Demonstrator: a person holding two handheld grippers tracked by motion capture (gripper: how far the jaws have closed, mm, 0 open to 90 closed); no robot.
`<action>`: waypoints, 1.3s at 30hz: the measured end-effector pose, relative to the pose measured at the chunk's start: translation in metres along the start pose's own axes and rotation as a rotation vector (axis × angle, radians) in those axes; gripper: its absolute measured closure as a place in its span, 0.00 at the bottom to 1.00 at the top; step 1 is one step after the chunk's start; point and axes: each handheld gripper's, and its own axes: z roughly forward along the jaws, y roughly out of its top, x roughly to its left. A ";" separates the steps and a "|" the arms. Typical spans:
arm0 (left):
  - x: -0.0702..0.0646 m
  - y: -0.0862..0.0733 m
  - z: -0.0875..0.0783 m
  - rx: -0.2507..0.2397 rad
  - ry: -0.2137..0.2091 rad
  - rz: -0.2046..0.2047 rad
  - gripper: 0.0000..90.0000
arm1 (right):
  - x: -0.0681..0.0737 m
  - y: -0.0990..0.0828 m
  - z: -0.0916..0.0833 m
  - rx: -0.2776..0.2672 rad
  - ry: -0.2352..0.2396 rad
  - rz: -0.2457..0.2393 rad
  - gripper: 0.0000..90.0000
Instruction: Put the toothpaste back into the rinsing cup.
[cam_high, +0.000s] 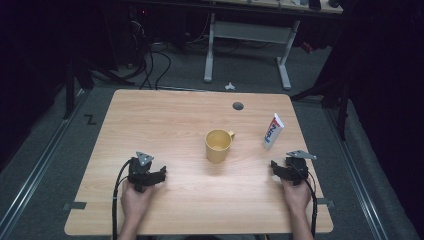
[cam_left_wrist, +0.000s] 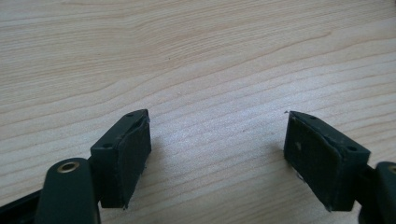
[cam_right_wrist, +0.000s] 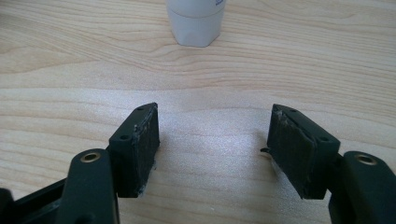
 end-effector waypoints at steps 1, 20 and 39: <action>0.000 0.000 0.000 0.000 0.000 0.000 0.26 | 0.000 0.000 0.000 0.000 0.000 0.000 0.38; 0.000 0.000 0.000 0.000 0.000 0.000 0.26 | 0.001 0.000 0.000 0.005 -0.002 0.003 0.37; 0.000 0.000 0.000 0.001 -0.001 0.001 0.26 | 0.008 -0.008 -0.012 -0.025 0.038 0.019 0.46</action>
